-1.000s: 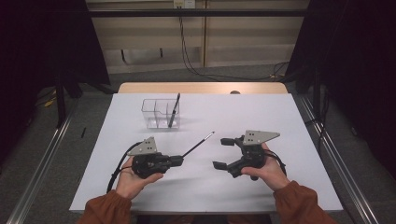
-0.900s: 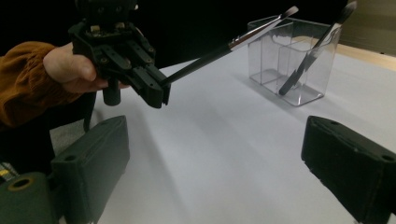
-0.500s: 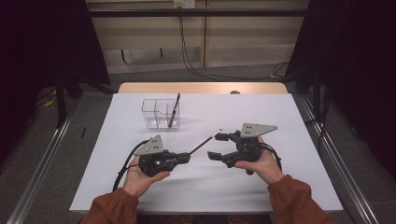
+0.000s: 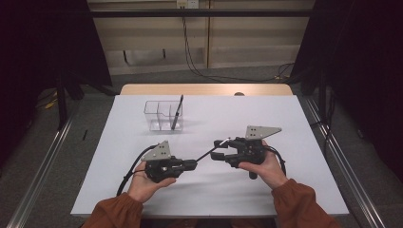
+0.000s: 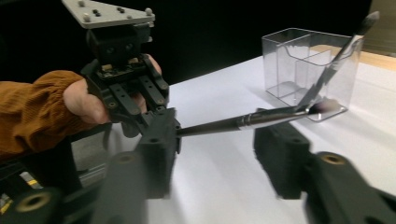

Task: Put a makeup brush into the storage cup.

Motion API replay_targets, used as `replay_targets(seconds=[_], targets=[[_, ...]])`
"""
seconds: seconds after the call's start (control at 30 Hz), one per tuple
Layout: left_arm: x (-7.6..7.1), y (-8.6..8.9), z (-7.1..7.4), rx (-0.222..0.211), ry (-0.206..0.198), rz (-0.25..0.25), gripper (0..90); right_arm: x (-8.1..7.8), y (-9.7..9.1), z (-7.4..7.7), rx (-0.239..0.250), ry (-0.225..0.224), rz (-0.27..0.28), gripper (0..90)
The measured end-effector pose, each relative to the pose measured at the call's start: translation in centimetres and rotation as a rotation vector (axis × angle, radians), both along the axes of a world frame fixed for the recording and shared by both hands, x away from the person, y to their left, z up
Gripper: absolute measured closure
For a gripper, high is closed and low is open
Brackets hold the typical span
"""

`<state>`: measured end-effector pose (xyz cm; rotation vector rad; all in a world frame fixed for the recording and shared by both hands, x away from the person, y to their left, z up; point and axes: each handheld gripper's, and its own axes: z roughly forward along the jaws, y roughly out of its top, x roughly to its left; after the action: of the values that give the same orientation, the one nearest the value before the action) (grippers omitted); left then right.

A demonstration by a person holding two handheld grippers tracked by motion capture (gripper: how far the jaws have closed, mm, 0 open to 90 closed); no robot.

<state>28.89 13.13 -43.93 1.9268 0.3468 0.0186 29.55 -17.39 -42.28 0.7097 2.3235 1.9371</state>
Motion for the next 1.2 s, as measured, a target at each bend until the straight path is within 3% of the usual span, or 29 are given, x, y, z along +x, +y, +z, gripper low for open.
replay_targets(seconds=[0.3, 0.5, 0.77, 1.2], targets=[[-0.1, -0.2, -0.3, 0.024, -0.001, -0.028, 85.7, 0.2, -0.3, -0.4, 0.054, 0.044, 0.032, 75.5], [-0.1, -0.5, -0.7, 0.044, -0.001, -0.047, 85.6, 0.2, -0.3, -0.4, 0.083, 0.071, 0.055, 79.0], [0.1, -0.6, -1.1, 0.057, 0.001, -0.035, 82.7, 0.1, -0.1, -0.3, 0.099, 0.093, 0.107, 85.7], [0.3, -0.3, -0.9, 0.041, 0.002, 0.006, 67.3, 0.2, -0.5, 0.0, 0.103, 0.09, 0.092, 86.1]])
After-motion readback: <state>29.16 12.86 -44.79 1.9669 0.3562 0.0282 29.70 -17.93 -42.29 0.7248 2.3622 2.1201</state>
